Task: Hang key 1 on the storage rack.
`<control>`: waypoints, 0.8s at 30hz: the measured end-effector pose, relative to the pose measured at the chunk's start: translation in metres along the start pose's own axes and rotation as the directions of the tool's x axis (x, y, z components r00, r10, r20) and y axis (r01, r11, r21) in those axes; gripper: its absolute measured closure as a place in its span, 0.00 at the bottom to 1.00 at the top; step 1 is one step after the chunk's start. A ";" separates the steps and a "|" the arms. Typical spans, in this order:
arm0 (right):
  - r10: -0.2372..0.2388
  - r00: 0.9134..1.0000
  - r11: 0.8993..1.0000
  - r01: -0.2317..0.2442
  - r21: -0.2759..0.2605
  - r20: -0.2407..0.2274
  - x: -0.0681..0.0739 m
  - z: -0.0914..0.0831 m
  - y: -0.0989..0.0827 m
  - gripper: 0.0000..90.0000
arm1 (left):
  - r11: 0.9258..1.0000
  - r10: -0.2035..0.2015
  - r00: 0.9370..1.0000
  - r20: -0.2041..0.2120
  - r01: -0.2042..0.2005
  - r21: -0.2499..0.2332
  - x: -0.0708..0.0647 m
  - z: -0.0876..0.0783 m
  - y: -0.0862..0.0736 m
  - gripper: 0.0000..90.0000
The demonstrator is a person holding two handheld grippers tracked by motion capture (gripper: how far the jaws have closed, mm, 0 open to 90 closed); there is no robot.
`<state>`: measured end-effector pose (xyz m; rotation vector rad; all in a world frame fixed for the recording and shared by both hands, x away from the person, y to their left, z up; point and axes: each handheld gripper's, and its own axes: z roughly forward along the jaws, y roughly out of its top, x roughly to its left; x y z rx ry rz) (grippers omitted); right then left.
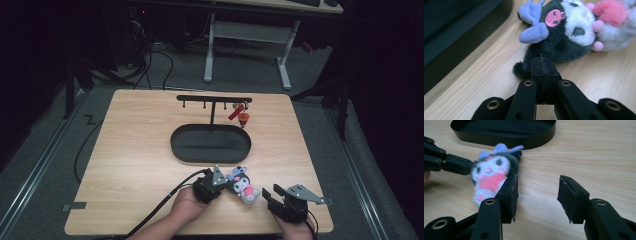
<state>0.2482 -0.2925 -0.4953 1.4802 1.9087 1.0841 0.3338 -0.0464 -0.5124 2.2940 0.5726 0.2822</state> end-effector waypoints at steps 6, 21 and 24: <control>0.030 0.999 0.999 -0.029 -0.034 0.022 -0.008 -0.010 0.001 0.56 | 0.999 0.031 0.999 0.013 -0.031 -0.019 -0.016 0.007 0.013 0.95; 0.052 0.998 0.999 -0.051 -0.016 0.043 -0.019 -0.006 -0.004 0.56 | 0.994 -0.095 0.976 -0.194 0.082 -0.073 0.079 -0.107 -0.091 0.47; 0.055 0.997 0.998 -0.055 -0.013 0.045 -0.019 -0.005 -0.004 0.56 | 0.981 -0.181 0.959 -0.217 0.160 -0.110 0.096 -0.121 -0.123 0.42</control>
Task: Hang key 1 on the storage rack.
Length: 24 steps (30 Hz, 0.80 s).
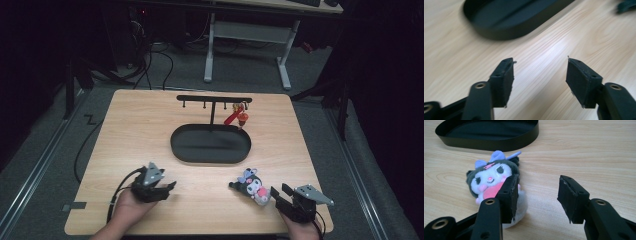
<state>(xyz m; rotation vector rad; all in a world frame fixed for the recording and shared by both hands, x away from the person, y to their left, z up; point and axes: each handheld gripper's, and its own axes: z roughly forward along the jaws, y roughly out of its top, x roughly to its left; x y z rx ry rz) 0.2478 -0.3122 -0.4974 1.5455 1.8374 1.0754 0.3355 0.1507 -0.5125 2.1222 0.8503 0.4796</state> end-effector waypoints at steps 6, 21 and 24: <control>0.019 1.000 1.000 -0.019 0.007 0.012 -0.005 0.003 0.001 0.57 | 0.999 -0.039 0.999 -0.016 0.039 -0.025 0.025 -0.011 -0.009 0.38; -0.015 0.997 0.993 0.006 0.120 0.075 -0.016 0.009 0.007 0.86 | 0.999 -0.033 0.999 -0.011 0.033 0.003 0.027 -0.003 -0.016 0.35; -0.040 0.995 0.990 0.027 0.140 0.090 -0.014 0.012 0.011 0.84 | 1.000 -0.031 1.000 -0.004 0.031 -0.006 0.026 -0.005 -0.016 0.35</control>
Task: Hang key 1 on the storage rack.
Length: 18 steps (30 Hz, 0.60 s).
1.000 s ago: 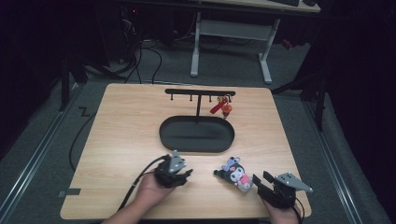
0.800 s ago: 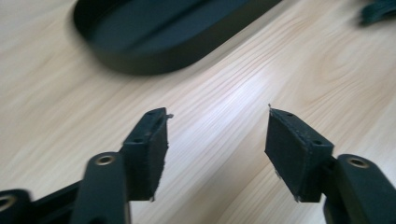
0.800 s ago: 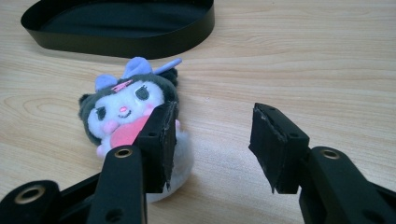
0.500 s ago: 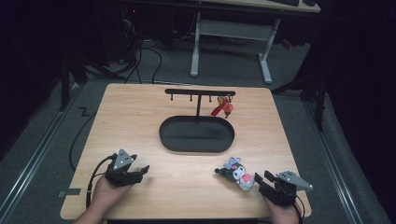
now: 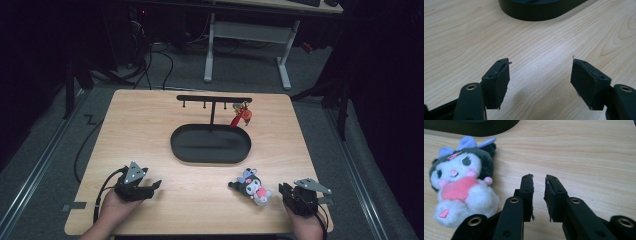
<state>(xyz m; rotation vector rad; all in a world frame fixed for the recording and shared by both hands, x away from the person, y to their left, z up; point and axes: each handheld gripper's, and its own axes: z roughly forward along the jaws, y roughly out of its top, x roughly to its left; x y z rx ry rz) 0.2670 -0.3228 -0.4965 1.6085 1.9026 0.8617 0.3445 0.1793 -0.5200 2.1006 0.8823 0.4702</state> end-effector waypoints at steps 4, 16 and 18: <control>-0.020 1.000 1.000 0.020 0.024 0.003 0.006 0.000 0.004 0.81 | 1.000 0.014 1.000 -0.008 -0.014 -0.003 -0.001 0.000 0.001 0.35; -0.135 0.990 0.979 0.138 0.148 -0.035 0.007 0.001 0.026 0.76 | 1.000 0.004 1.000 -0.020 -0.004 0.014 -0.007 0.005 0.004 0.35; -0.133 0.990 0.977 0.139 0.162 -0.048 0.007 0.000 0.027 0.76 | 1.000 0.002 1.000 -0.019 -0.001 0.017 -0.008 0.005 0.004 0.35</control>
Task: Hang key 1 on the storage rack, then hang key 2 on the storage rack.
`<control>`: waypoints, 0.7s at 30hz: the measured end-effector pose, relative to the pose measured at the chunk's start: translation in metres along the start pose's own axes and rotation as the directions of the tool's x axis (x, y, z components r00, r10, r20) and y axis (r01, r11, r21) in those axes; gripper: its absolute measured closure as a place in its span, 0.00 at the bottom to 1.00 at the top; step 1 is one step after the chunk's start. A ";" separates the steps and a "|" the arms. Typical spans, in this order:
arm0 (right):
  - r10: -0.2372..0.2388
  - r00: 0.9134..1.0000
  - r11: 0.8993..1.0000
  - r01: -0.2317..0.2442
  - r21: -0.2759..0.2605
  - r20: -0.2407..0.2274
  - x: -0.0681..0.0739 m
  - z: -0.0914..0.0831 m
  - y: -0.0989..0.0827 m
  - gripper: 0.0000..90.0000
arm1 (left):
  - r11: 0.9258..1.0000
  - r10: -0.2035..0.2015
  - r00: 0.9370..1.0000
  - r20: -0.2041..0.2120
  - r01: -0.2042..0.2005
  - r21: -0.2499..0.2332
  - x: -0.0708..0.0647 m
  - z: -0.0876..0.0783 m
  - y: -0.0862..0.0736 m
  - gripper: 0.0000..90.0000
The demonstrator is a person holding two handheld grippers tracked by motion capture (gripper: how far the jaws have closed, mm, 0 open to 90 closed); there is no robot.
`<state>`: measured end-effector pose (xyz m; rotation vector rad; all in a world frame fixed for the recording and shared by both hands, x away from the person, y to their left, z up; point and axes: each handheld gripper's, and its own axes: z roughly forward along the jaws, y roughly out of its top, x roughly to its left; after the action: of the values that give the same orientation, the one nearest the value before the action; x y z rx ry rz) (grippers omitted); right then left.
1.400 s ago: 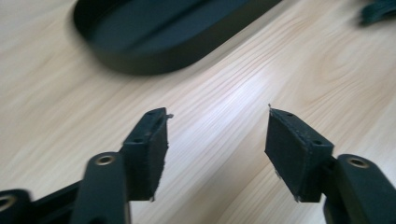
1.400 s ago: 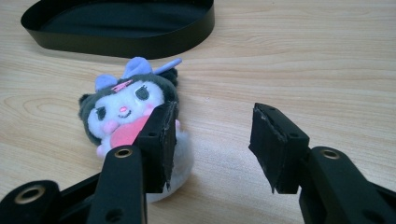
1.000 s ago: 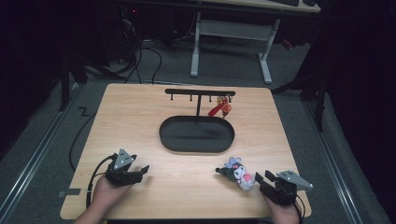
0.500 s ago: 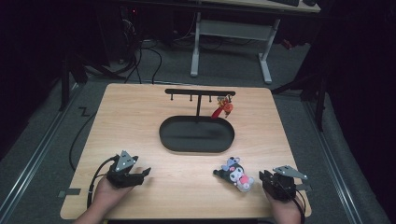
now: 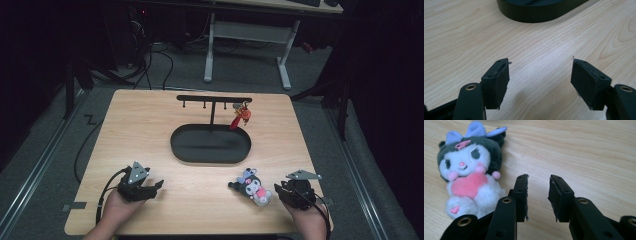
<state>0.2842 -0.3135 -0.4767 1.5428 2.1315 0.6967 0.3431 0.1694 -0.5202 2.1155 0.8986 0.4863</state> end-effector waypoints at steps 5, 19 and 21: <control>-0.024 0.999 0.999 0.025 0.026 -0.026 0.001 0.000 -0.003 0.75 | 1.000 -0.006 1.000 0.003 0.007 -0.011 -0.002 -0.003 0.002 0.35; -0.087 0.996 0.975 0.086 0.207 -0.004 0.000 0.010 0.018 0.67 | 1.000 0.024 0.997 0.073 -0.024 -0.008 -0.003 0.005 0.002 0.34; -0.096 0.995 0.968 0.092 0.233 0.005 0.001 0.013 0.022 0.67 | 1.000 0.030 0.997 0.077 -0.030 -0.002 -0.004 0.008 0.002 0.34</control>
<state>0.3077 -0.3049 -0.4737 1.5431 2.3251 0.4127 0.3458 0.1619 -0.5235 2.1350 0.8239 0.4167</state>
